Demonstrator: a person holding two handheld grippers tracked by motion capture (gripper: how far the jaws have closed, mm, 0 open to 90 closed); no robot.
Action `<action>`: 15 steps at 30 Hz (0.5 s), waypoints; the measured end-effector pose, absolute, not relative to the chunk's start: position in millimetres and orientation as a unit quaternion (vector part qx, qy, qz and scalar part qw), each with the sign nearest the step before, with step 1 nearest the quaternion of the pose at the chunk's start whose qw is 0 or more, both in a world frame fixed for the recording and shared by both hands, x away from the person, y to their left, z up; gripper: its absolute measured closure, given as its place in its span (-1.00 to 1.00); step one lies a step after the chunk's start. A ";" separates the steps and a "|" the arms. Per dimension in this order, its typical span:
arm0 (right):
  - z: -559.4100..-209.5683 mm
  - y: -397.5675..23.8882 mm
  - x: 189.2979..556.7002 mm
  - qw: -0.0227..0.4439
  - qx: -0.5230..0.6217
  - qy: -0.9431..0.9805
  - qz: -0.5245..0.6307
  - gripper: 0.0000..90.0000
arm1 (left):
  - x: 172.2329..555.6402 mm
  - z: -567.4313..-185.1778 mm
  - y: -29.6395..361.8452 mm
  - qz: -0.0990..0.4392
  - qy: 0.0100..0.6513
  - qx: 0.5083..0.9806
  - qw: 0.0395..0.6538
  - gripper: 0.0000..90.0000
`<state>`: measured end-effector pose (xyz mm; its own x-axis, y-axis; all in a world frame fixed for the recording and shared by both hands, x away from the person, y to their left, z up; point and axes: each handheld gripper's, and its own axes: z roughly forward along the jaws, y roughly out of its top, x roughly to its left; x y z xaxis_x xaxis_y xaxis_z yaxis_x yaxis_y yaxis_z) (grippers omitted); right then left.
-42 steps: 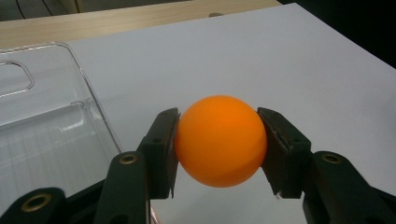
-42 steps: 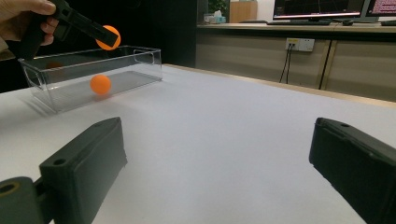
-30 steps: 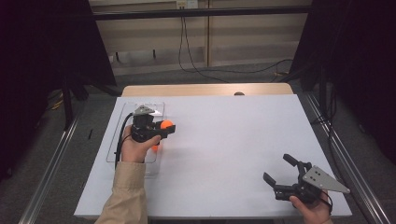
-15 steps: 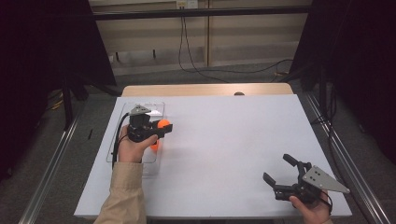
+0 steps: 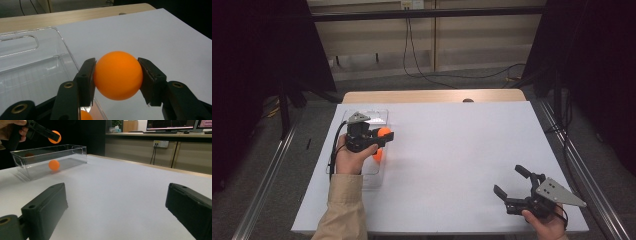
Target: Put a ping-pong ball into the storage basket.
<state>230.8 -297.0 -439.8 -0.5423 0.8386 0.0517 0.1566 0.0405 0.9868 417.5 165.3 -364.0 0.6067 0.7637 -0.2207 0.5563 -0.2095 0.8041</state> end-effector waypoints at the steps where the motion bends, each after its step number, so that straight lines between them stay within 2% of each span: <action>1: -439.8 -296.9 230.9 0.294 0.378 0.659 0.581 -0.93 | 417.4 -363.8 165.9 0.113 0.429 0.769 0.460 0.14; 15: -439.7 -297.1 230.7 0.294 0.378 0.658 0.581 -0.93 | 416.4 -362.6 173.6 0.119 0.431 0.767 0.461 0.14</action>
